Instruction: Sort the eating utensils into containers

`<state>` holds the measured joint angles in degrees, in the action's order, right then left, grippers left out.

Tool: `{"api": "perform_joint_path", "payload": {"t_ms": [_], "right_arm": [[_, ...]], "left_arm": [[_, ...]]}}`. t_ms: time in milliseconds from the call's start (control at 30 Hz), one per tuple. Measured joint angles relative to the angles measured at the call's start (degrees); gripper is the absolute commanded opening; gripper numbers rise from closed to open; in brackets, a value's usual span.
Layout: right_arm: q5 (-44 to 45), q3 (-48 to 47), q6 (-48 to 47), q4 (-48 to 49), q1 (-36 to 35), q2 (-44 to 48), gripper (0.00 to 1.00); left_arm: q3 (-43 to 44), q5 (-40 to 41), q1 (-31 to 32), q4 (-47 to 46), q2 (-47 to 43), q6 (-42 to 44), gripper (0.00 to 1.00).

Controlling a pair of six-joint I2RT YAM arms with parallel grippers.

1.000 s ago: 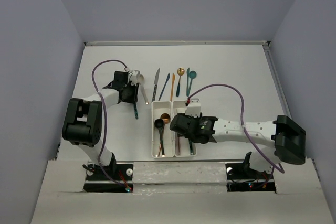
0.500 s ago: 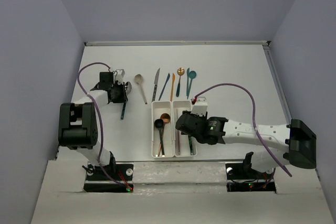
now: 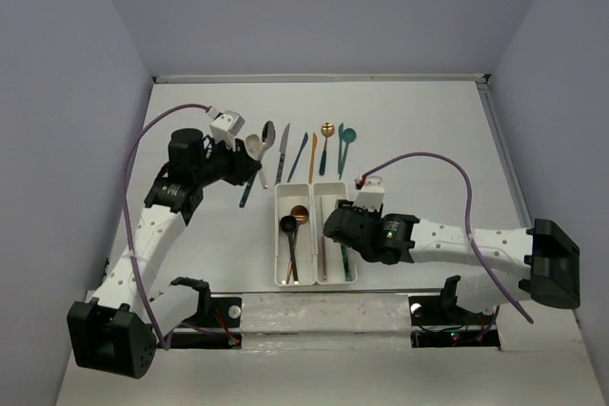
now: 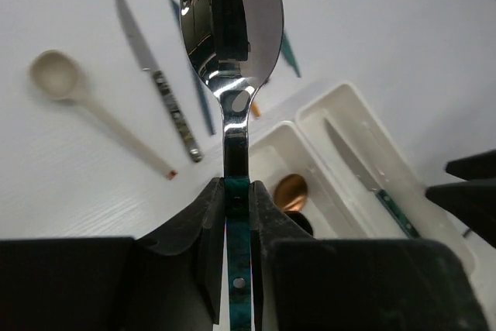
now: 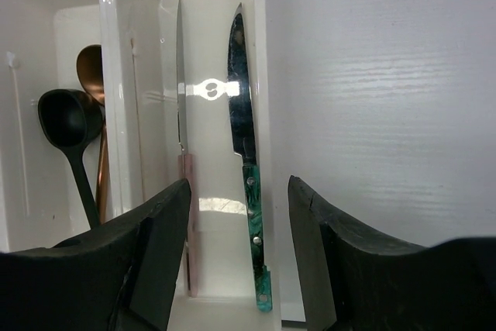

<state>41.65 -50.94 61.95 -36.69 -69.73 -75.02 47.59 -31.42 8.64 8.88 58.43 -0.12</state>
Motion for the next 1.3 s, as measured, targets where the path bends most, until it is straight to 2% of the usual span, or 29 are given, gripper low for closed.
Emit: {"api": "perform_joint_path", "payload": {"t_ms": [133, 233, 400, 533, 767, 1267, 1300], "right_arm": [[0.7, 0.0, 1.4, 0.0, 0.0, 0.1, 0.59], [1.3, 0.0, 2.9, 0.0, 0.0, 0.6, 0.59], [2.0, 0.3, 5.9, 0.0, 0.0, 1.9, 0.59], [2.8, 0.3, 8.0, 0.0, 0.0, 2.2, 0.59], [3.2, 0.2, 10.5, -0.3, 0.0, 1.7, 0.59], [3.9, -1.0, 12.0, -2.9, 0.0, 0.4, 0.59], [3.9, -0.9, 12.1, -3.1, 0.0, 0.8, 0.59]], "left_arm": [[-2.7, -5.9, 7.0, -2.7, -1.6, -6.4, 0.0], [-9.8, -11.9, 7.9, -10.4, -1.8, -18.1, 0.0], [-19.7, -13.7, 9.4, -15.0, -1.1, -30.0, 0.0], [-23.9, -13.9, 11.6, -18.6, 0.0, -36.0, 0.0], [-25.4, -12.9, 15.6, -23.3, 0.8, -40.6, 0.0], [-28.6, -8.0, 15.5, -26.7, 2.7, -41.4, 0.0], [-29.0, -7.8, 15.3, -26.9, 2.9, -41.5, 0.05]]}}
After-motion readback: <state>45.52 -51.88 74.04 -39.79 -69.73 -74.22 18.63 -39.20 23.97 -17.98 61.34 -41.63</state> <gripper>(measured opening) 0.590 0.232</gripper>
